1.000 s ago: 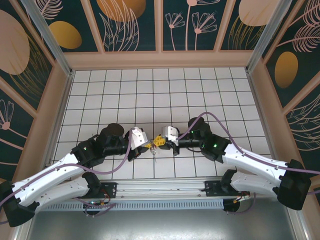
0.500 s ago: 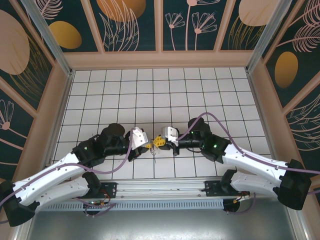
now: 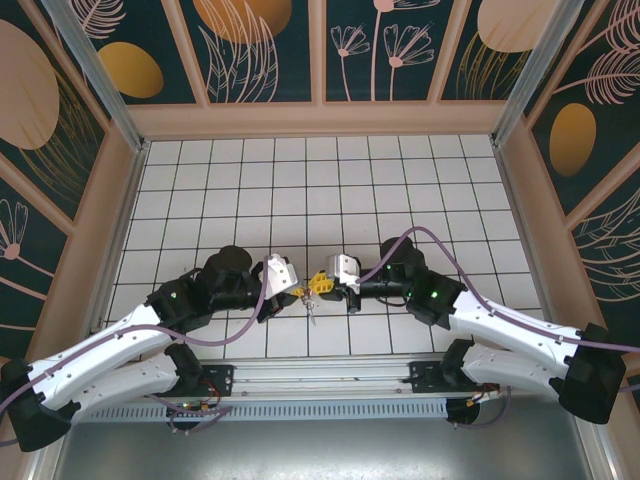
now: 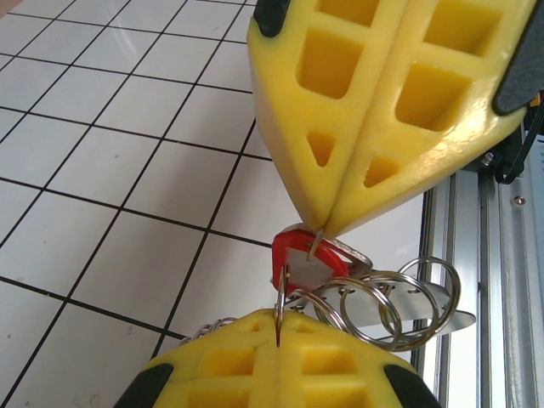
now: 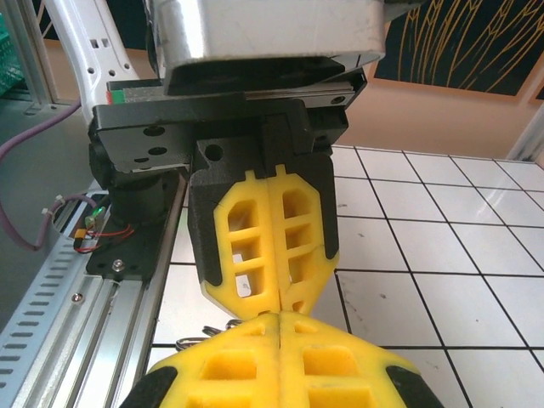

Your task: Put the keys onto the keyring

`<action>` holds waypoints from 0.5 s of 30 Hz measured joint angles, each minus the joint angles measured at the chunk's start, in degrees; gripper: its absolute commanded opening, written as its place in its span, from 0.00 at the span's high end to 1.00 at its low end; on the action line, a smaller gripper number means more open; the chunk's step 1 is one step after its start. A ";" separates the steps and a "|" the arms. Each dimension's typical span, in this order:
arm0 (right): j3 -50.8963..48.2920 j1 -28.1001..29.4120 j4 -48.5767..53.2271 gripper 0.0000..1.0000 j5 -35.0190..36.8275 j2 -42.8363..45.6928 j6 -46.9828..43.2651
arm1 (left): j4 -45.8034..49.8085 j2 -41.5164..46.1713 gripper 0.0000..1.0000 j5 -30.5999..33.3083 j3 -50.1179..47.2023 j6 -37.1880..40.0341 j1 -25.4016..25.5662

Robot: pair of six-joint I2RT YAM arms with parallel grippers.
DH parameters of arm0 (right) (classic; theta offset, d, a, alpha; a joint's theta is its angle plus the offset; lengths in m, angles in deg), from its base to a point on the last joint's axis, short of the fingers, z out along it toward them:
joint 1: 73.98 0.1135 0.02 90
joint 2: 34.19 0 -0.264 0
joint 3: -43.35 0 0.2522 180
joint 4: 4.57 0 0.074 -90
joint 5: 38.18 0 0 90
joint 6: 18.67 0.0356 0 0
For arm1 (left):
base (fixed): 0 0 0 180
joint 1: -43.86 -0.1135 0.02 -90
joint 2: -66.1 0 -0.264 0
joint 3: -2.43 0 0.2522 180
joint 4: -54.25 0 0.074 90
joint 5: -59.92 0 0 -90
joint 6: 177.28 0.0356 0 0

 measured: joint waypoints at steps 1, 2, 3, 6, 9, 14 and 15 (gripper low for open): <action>0.00 0.02 0.00 1.00 0.28 0.00 0.00 | 0.00 0.00 1.00 0.00 0.00 0.00 0.02; 0.00 0.02 0.00 1.00 0.48 0.00 0.00 | 0.00 0.02 1.00 0.00 0.00 0.00 0.00; 0.00 0.07 0.00 1.00 0.63 0.00 0.00 | 0.02 0.04 1.00 0.00 0.00 0.00 0.02; 0.00 0.11 0.02 1.00 1.05 -0.07 0.00 | 0.02 0.22 1.00 -0.02 0.04 0.00 0.02; 0.00 0.11 0.07 1.00 2.23 -0.31 -0.02 | 0.04 0.33 1.00 -0.02 0.04 0.00 0.02; 0.00 0.15 0.55 1.00 3.43 -1.03 -0.02 | 0.04 0.42 1.00 -0.02 0.07 0.00 0.02; 0.00 0.15 0.61 1.00 3.41 -1.03 -0.02 | 0.07 0.42 1.00 -0.02 0.07 0.00 0.00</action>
